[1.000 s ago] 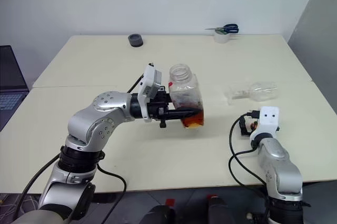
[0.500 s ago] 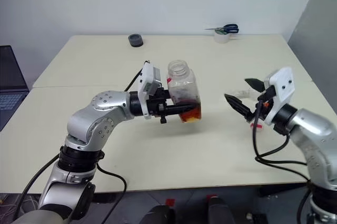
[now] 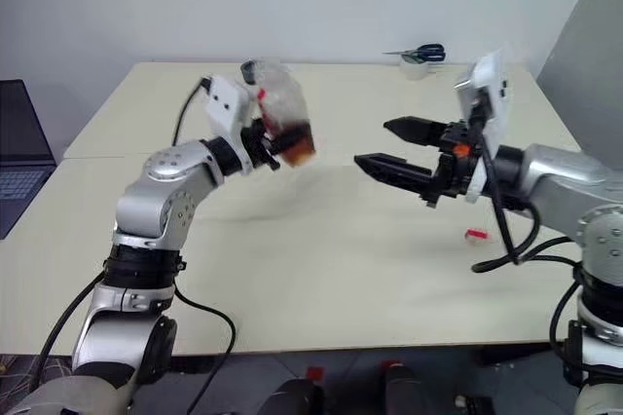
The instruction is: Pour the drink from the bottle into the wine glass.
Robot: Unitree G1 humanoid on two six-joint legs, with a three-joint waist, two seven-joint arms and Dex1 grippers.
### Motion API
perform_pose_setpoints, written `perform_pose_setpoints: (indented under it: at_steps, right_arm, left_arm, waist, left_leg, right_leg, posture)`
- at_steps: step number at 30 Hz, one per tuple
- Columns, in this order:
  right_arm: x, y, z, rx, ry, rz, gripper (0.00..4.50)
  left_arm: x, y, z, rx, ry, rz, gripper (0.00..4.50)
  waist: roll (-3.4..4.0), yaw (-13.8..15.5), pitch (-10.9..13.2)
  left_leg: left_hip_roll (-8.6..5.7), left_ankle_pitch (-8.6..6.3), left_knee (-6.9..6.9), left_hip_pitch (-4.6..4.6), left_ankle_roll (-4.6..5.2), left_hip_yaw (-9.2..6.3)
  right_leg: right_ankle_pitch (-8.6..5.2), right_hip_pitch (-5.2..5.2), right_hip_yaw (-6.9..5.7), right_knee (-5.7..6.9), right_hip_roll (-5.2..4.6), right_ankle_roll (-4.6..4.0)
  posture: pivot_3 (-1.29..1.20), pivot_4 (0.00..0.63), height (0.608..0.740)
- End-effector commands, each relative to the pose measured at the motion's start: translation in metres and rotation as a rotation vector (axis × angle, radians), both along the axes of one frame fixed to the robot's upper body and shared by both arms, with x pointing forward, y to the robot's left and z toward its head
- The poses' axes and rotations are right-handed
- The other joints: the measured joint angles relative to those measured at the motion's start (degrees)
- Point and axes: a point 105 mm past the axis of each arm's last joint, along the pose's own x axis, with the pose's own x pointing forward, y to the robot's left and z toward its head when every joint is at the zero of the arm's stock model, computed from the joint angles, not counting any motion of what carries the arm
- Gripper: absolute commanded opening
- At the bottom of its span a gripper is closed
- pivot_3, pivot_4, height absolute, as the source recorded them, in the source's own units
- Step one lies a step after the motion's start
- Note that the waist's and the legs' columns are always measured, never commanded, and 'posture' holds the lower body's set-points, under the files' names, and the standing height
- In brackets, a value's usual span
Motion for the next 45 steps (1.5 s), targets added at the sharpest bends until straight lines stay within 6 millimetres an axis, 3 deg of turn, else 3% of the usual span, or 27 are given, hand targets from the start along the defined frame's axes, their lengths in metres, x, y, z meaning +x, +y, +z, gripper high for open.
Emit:
perform_pose_setpoints:
  at_steps: [1,7,16,28,45]
  right_arm:
    - [-0.001,0.008,0.012,0.018,-0.109,0.007,4.46]
    - [0.006,0.019,0.01,-0.002,-0.198,0.003,4.46]
    - [0.012,0.027,0.014,0.051,-0.253,-0.012,4.46]
    - [0.012,0.031,0.009,0.041,-0.262,-0.006,4.46]
    - [0.016,0.029,0.004,0.031,-0.261,-0.032,4.46]
  left_arm:
    - [0.011,0.036,0.022,-0.063,-0.101,0.217,1.79]
    - [0.025,0.078,0.014,-0.146,-0.107,0.446,1.79]
    - [0.03,0.104,-0.026,-0.169,-0.04,0.544,1.79]
    - [0.028,0.122,-0.067,-0.153,0.048,0.589,1.79]
    - [0.027,0.13,-0.085,-0.164,0.096,0.615,1.79]
  waist:
    - [0.0,0.0,0.0]
    - [-0.02,0.0,0.0]
    - [-0.07,0.0,0.0]
    - [-0.08,-0.1,0.0]
    - [-0.11,-0.1,-0.1]
  left_leg:
    - [0.0,0.0,0.0,0.0,0.0,0.01]
    - [-0.03,0.0,0.0,-0.03,-0.01,-0.02]
    - [-0.07,0.01,0.01,-0.05,-0.02,-0.05]
    - [-0.07,0.01,-0.01,-0.06,-0.02,-0.06]
    - [-0.08,0.01,-0.01,-0.06,-0.02,-0.07]
  right_leg:
    - [0.0,0.0,0.0,0.0,-0.01,0.0]
    - [0.0,-0.05,-0.04,0.0,-0.04,0.0]
    - [0.0,-0.09,-0.05,0.02,-0.11,0.0]
    - [0.01,-0.12,-0.05,0.03,-0.12,0.0]
    - [0.01,-0.12,-0.06,0.05,-0.13,0.0]
  posture:
    - [0.0,0.15,0.74]
    - [0.0,0.15,0.74]
    - [0.0,0.15,0.74]
    - [0.0,0.15,0.74]
    - [0.0,0.15,0.74]
